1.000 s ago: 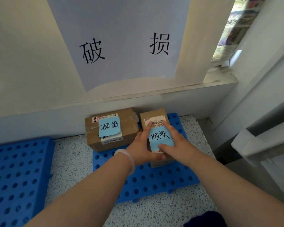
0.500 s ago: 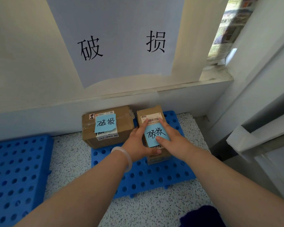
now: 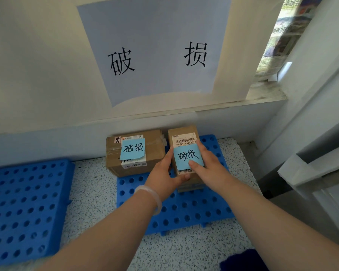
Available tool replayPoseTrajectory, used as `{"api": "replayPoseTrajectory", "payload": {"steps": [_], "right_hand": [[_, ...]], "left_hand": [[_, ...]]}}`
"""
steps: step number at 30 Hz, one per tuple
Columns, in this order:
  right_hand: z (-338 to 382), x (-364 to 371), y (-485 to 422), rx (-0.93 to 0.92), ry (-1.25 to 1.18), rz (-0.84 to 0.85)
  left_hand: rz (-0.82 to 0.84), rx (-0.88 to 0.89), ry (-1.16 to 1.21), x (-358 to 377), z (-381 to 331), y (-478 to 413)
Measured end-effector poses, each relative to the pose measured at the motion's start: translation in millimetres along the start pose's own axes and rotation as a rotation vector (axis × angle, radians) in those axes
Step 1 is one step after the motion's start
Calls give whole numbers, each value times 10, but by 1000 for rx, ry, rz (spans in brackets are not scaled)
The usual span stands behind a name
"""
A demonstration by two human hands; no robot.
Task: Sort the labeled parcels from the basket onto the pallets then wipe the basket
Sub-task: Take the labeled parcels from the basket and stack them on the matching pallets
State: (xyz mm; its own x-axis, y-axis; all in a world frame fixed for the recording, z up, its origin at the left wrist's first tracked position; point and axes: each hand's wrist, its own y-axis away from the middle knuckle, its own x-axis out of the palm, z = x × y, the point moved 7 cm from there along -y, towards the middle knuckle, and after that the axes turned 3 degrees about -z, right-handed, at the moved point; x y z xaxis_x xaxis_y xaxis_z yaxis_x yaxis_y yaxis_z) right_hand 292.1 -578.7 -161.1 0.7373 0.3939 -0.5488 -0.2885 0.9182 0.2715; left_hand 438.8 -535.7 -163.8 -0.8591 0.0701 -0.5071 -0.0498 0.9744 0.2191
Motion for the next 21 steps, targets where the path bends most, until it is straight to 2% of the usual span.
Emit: {"api": "replayPoseTrajectory", "payload": {"steps": [3, 5, 11, 15, 21], "right_hand": [[-36, -20, 219, -69, -26, -119], [-81, 28, 334, -70, 42, -134], [-71, 175, 363, -74, 165, 2], [-34, 185, 288, -54, 246, 58], [29, 247, 170, -64, 323, 96]], "left_hand": [[-32, 32, -69, 1, 43, 169], [-42, 64, -139, 24, 72, 284], [-2, 172, -429, 143, 140, 430], [-35, 150, -590, 96, 144, 375], [-33, 93, -708, 14, 210, 269]]}}
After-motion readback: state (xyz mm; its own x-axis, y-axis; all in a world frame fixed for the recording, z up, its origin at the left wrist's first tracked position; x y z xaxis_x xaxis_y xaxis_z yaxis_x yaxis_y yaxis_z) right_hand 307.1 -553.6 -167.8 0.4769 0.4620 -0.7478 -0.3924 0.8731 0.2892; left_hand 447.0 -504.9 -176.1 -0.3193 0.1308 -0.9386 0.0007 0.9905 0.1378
